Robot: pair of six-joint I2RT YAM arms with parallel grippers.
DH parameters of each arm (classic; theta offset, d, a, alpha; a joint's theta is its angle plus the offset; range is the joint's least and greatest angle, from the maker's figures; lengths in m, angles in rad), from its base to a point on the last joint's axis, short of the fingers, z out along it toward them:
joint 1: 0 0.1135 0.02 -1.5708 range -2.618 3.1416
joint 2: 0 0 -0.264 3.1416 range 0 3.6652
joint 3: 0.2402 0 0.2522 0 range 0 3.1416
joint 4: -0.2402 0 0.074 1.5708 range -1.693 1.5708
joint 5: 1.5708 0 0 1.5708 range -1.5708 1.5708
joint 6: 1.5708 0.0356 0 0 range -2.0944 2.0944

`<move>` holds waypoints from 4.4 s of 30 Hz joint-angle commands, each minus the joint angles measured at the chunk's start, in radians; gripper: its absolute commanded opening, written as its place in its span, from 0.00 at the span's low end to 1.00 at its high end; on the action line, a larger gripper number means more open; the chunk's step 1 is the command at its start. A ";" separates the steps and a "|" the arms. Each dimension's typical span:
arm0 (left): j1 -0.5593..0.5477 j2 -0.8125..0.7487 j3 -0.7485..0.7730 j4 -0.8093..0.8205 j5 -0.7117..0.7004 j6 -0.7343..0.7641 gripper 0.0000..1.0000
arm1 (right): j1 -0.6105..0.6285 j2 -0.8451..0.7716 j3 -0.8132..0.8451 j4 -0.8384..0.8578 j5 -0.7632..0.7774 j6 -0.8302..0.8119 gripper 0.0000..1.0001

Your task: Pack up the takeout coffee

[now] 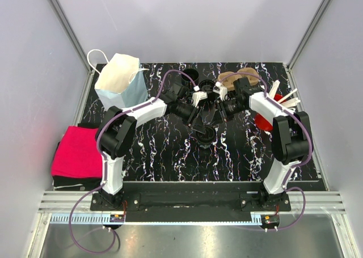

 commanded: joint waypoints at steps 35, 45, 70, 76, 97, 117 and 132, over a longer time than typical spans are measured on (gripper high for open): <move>-0.058 -0.031 -0.078 -0.053 -0.338 0.138 0.52 | 0.063 -0.217 -0.077 -0.006 0.281 -0.053 0.39; -0.061 -0.039 -0.091 -0.047 -0.349 0.141 0.52 | 0.021 -0.290 -0.118 -0.042 0.129 -0.065 0.48; -0.069 -0.043 -0.089 -0.044 -0.366 0.141 0.52 | 0.029 -0.226 -0.223 -0.069 0.091 -0.088 0.51; -0.072 -0.042 -0.091 -0.044 -0.366 0.138 0.52 | 0.035 -0.200 -0.212 -0.053 0.102 -0.071 0.46; -0.072 -0.037 -0.105 -0.054 -0.401 0.166 0.49 | 0.087 -0.082 -0.184 -0.049 0.210 -0.059 0.26; -0.070 -0.014 -0.151 -0.074 -0.455 0.192 0.39 | 0.135 -0.024 -0.167 0.020 0.371 -0.005 0.20; -0.062 -0.025 -0.143 -0.064 -0.406 0.187 0.40 | 0.146 -0.033 -0.169 0.046 0.451 0.001 0.18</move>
